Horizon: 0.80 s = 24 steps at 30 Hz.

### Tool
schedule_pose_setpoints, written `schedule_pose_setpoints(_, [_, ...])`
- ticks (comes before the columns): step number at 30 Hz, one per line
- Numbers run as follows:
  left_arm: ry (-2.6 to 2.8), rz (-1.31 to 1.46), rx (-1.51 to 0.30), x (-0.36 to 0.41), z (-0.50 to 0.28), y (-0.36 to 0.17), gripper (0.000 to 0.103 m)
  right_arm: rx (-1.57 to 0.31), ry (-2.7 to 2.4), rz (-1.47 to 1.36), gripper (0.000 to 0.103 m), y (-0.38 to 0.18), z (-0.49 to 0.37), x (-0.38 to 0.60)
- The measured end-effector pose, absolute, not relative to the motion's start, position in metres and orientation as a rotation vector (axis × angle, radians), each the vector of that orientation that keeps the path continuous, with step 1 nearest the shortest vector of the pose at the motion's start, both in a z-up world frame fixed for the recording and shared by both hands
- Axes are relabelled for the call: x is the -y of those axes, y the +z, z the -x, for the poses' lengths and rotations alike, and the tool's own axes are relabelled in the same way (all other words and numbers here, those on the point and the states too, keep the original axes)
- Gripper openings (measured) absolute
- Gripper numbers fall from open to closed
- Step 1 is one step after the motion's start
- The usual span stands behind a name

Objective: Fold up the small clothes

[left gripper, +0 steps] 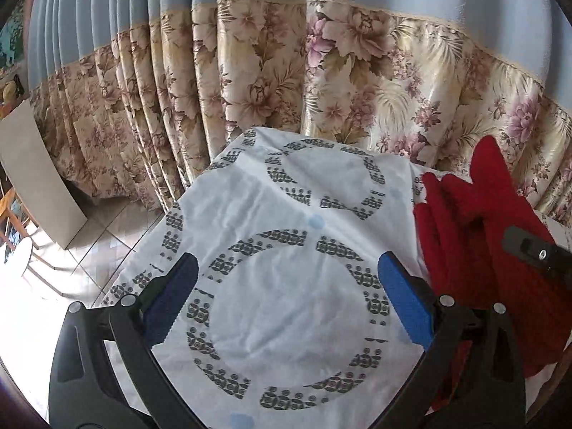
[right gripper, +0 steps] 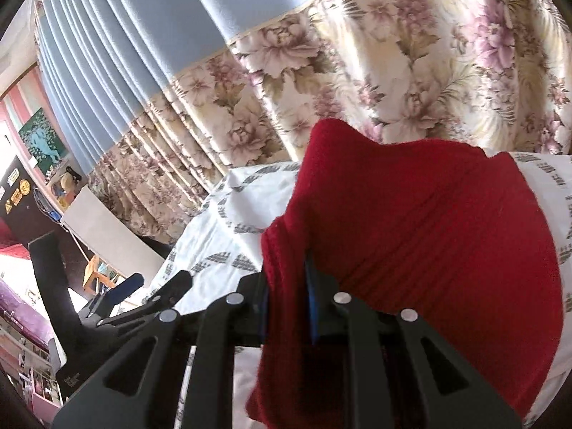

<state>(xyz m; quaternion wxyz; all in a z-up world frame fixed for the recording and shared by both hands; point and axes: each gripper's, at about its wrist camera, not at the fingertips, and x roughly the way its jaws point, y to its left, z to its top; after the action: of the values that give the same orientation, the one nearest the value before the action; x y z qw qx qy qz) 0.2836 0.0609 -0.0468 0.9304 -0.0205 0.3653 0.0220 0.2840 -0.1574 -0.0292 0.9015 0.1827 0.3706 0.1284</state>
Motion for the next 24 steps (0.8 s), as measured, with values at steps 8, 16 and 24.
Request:
schedule_pose_setpoints(8, [0.033, 0.071, -0.749, -0.065, -0.282, -0.046, 0.100, -0.707, 0.283, -0.337, 0.063, -0.012, -0.250, 0.172])
schedule_pose_setpoints(16, [-0.155, 0.058, -0.720, -0.013, -0.252, -0.019, 0.100, -0.619, -0.022, -0.149, 0.073, 0.010, -0.198, 0.259])
schedule_pose_setpoints(24, [-0.239, -0.101, -0.693, 0.069, -0.212, -0.009, 0.100, -0.658, -0.095, -0.182, 0.075, -0.008, -0.177, 0.315])
